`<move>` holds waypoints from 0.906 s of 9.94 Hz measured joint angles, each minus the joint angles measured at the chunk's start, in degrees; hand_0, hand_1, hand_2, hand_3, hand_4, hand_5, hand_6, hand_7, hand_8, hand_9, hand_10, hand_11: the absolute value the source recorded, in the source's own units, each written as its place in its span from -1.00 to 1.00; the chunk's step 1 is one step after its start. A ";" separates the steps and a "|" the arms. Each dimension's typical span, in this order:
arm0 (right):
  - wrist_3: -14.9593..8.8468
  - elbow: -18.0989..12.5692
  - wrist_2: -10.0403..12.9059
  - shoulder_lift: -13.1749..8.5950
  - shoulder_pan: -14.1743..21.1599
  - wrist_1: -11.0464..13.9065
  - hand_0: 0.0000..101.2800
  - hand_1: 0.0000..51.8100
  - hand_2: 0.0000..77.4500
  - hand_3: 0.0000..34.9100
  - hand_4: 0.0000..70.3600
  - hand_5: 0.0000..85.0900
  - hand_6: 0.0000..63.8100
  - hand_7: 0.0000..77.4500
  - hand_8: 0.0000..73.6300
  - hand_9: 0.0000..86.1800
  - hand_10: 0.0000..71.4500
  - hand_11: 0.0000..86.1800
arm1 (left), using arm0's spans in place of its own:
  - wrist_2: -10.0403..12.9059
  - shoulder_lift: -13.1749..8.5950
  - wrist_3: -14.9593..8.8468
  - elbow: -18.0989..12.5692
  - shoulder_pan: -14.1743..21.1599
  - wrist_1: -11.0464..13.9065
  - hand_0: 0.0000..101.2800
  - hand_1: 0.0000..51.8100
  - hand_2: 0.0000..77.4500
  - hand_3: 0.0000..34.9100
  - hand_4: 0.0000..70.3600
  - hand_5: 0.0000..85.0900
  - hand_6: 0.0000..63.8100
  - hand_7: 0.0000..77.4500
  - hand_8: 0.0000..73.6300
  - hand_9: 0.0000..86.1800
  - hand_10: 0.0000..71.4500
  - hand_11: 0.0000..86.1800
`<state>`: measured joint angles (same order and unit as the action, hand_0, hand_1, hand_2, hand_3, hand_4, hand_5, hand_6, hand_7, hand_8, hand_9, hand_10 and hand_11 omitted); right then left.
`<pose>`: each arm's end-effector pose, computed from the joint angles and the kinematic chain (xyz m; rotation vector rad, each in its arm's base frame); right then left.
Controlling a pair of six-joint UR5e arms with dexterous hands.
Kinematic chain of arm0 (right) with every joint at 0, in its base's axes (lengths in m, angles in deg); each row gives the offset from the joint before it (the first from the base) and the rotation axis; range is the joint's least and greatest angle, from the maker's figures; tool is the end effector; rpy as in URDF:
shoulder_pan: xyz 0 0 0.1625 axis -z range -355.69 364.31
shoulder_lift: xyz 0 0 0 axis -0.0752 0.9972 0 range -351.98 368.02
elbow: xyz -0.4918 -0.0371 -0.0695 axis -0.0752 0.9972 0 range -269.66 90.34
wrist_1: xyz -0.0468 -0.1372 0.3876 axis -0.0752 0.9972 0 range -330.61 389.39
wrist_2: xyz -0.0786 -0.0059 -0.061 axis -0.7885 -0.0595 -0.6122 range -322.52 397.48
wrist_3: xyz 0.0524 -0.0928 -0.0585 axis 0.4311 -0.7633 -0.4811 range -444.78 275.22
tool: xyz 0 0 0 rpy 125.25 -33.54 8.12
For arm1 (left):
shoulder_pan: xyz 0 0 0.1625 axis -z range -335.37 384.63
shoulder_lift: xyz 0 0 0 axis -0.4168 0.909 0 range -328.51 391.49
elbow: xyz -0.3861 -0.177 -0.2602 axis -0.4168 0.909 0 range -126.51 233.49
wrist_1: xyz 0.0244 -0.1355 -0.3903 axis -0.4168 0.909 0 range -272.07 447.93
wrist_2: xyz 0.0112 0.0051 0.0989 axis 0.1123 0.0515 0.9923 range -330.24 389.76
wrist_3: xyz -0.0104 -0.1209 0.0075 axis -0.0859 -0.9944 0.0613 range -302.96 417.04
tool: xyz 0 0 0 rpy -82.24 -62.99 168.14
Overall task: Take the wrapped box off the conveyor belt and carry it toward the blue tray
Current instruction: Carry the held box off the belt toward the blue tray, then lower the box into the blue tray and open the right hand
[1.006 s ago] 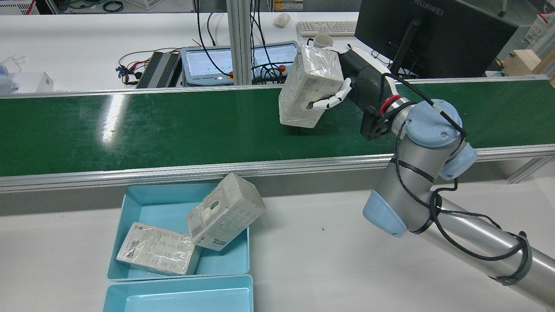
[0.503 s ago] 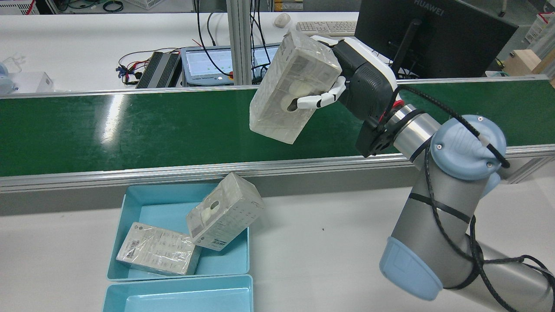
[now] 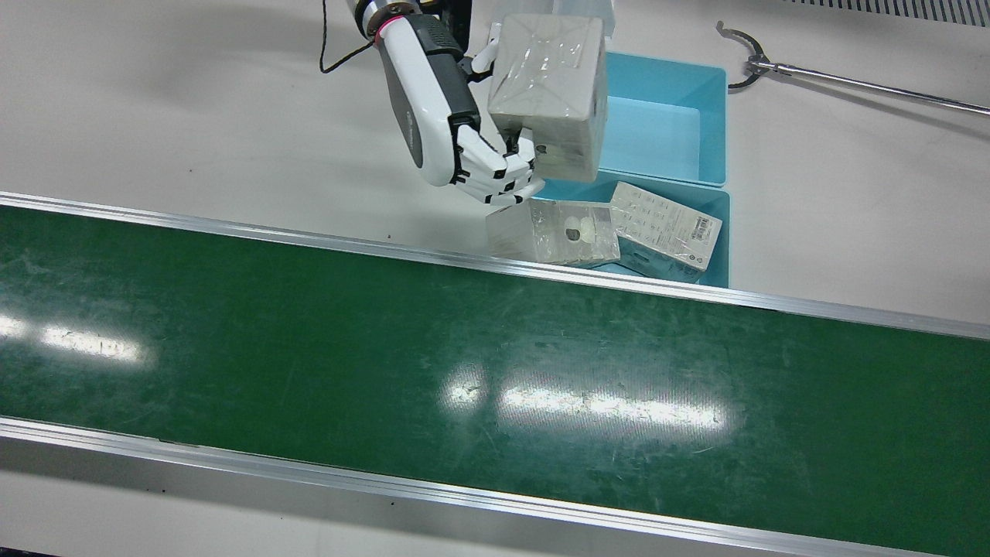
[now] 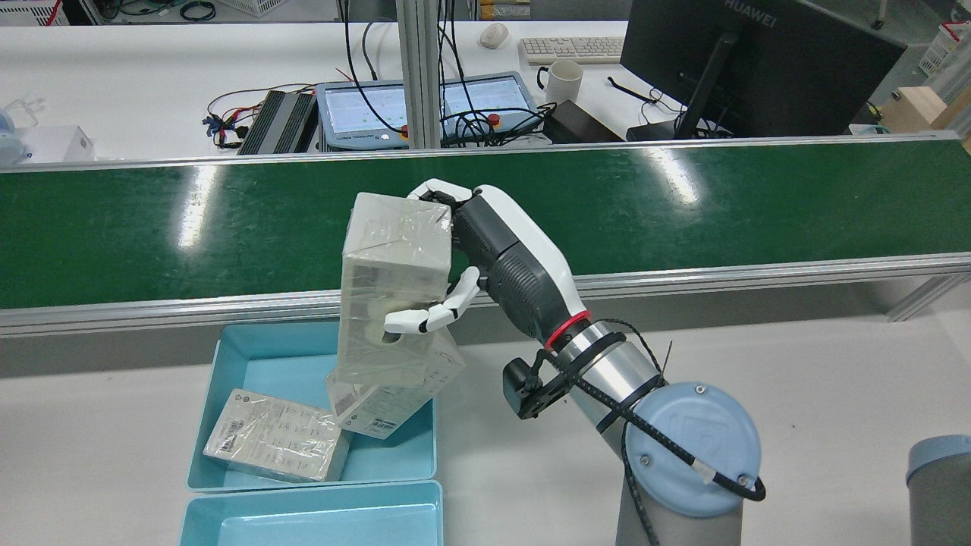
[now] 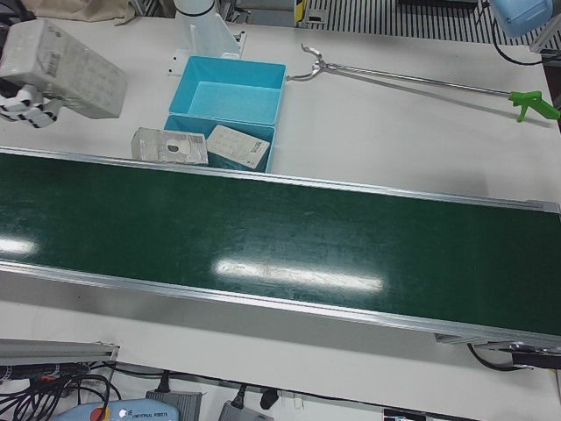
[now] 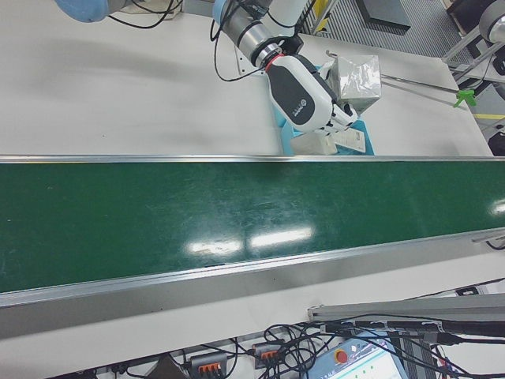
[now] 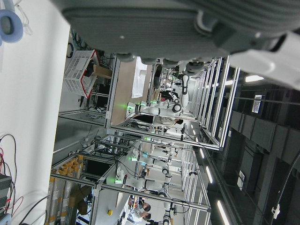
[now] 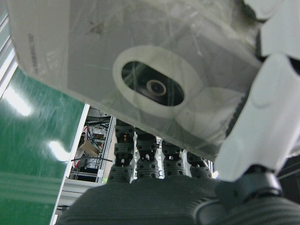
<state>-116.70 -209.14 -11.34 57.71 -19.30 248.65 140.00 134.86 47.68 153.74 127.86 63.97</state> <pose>-0.4524 -0.4306 0.2140 -0.2130 -2.3770 1.5347 -0.2233 -0.5511 0.5905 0.3145 -2.1716 2.2056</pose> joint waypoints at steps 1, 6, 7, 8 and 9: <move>-3.18 0.78 2.67 -1.67 2.35 -0.92 -0.06 -0.98 -0.04 -1.00 -0.35 0.63 0.11 0.80 0.44 0.20 -0.22 0.04 | 0.00 0.00 0.00 0.00 0.00 0.00 -1.00 -1.00 -0.99 -1.00 -1.00 -0.97 -1.00 -0.99 -0.99 -0.99 -1.00 -0.99; -7.69 6.94 5.42 -2.88 6.48 -7.91 -0.04 -0.96 -0.10 -1.00 -0.80 -0.46 -0.68 0.10 -0.13 -0.08 -1.00 -0.95 | 0.00 0.00 0.00 0.00 0.00 0.00 -1.00 -1.00 -0.99 -1.00 -1.00 -0.97 -0.98 -0.99 -0.99 -0.99 -0.98 -0.99; -7.69 7.11 4.99 -2.26 6.53 -8.06 -0.04 -0.96 -0.10 -1.00 -0.80 -0.46 -0.68 0.10 -0.13 -0.08 -1.00 -0.96 | 0.00 0.00 0.00 0.00 0.00 0.00 -1.00 -1.00 -0.99 -1.00 -1.00 -0.97 -0.98 -0.99 -0.99 -0.99 -1.00 -0.99; -7.61 7.15 4.51 -1.60 6.44 -8.08 -0.04 0.37 -0.89 -1.00 -0.80 -0.82 -0.97 -0.18 -0.38 -0.24 -1.00 -0.96 | 0.00 0.00 0.00 0.00 0.00 0.00 -1.00 -1.00 -0.97 -1.00 -1.00 -0.97 -0.98 -0.99 -0.99 -0.99 -1.00 -0.99; -7.19 6.99 3.59 -0.78 6.13 -8.08 -0.04 -0.01 -0.94 -1.00 -0.80 -0.88 -0.91 -0.54 -0.69 -0.43 -1.00 -0.96 | 0.00 0.00 0.00 0.00 0.00 0.00 -1.00 -1.00 -0.97 -1.00 -1.00 -0.97 -1.00 -0.99 -0.99 -0.99 -0.98 -0.99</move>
<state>-123.89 -202.15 -7.75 56.93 -13.16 240.57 140.00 134.86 47.68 153.74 127.86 63.97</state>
